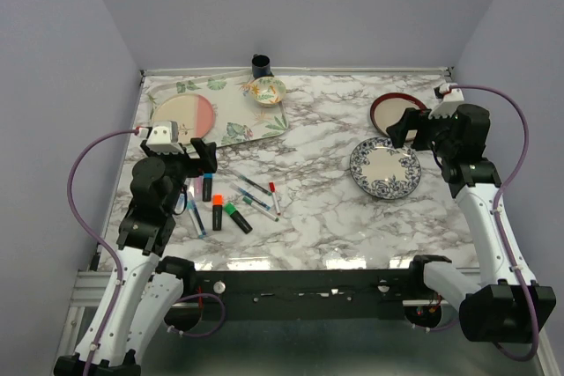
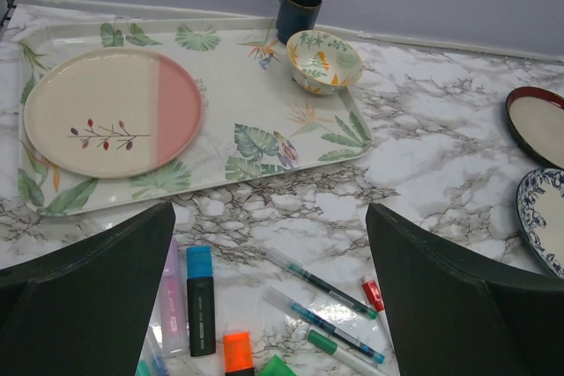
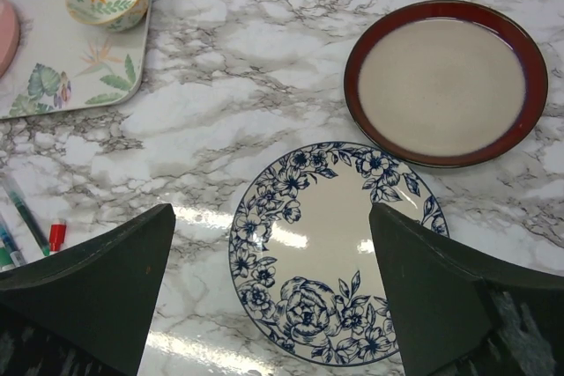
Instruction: Open the pen caps
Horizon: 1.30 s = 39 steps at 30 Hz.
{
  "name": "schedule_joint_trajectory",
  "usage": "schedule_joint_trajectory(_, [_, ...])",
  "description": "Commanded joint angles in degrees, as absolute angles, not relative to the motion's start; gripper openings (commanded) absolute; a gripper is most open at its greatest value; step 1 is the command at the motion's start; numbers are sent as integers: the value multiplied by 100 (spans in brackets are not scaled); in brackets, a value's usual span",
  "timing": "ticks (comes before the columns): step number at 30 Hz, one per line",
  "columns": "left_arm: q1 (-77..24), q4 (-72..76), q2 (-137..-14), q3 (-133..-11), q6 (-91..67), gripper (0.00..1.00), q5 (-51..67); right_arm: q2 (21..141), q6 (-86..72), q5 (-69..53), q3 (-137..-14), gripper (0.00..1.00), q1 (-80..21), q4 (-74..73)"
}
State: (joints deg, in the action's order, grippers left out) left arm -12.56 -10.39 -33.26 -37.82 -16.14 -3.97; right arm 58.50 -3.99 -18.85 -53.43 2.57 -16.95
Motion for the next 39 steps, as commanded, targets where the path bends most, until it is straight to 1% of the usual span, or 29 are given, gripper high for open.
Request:
schedule_joint_trajectory(1, [-1275,-861,-3164,-3867,-1661,99,-413,5880,-510,-2029,-5423,100,237,-1529])
schedule_joint_trajectory(2, [-1274,-870,-3147,-3850,-1670,99,-422,5897,-449,-2178,-5397,100,237,-1512])
schedule_joint_trajectory(5, [-1274,-879,-3190,-3867,-1670,99,-404,5950,-64,-3502,-5248,100,229,-1398])
schedule_joint_trajectory(6, [-1274,-879,-3190,-3867,-1670,99,-387,5985,139,-4560,-5186,100,229,-1337])
schedule_joint_trajectory(8, [-1274,-879,-3199,-3876,-1670,99,-343,6143,813,-5655,-5072,100,150,-1231])
schedule_joint_trajectory(9, [-1274,-879,-3191,-3876,-1670,99,-325,6178,948,-5878,-5097,100,45,-1317])
schedule_joint_trajectory(13, [-1274,-818,-3129,-3858,-1661,99,-237,6415,1642,-5108,-5220,100,-1025,-1721])
schedule_joint_trajectory(15, [-1274,-774,-3120,-3841,-1661,99,-193,6775,1985,-4949,-5535,100,-1404,-1950])
schedule_joint_trajectory(17, [-1274,-773,-3120,-3832,-1652,99,-167,7082,2293,-4494,-5791,100,-2046,-2363])
schedule_joint_trajectory(19, [-1266,-791,-3120,-3832,-1644,99,-193,7644,2495,-3959,-6246,100,-2476,-2775])
schedule_joint_trajectory(20, [-1266,-800,-3103,-3832,-1626,99,-202,7855,2513,-3772,-6397,100,-2870,-2917])
schedule_joint_trajectory(21, [-1266,-817,-3094,-3841,-1626,99,-272,8292,2479,-3614,-6581,100,-3048,-3014])
schedule_joint_trajectory(23, [-1248,-826,-3041,-3841,-1626,99,-360,8682,2452,-3218,-7021,100,-3513,-3286])
schedule_joint_trajectory(27, [-1248,-826,-2945,-3814,-1600,99,-422,9526,2057,-2523,-7478,100,-4060,-3357])
schedule_joint_trajectory(28, [-1248,-844,-2927,-3806,-1608,99,-457,9832,1987,-2470,-7584,100,-4104,-3436])
schedule_joint_trajectory(34, [-1239,-809,-2883,-3814,-1600,99,-413,10476,1521,-2172,-7927,100,-4543,-3436])
schedule_joint_trajectory(39, [-1239,-809,-2848,-3797,-1608,99,-396,11143,1127,-2171,-8322,100,-4860,-3559])
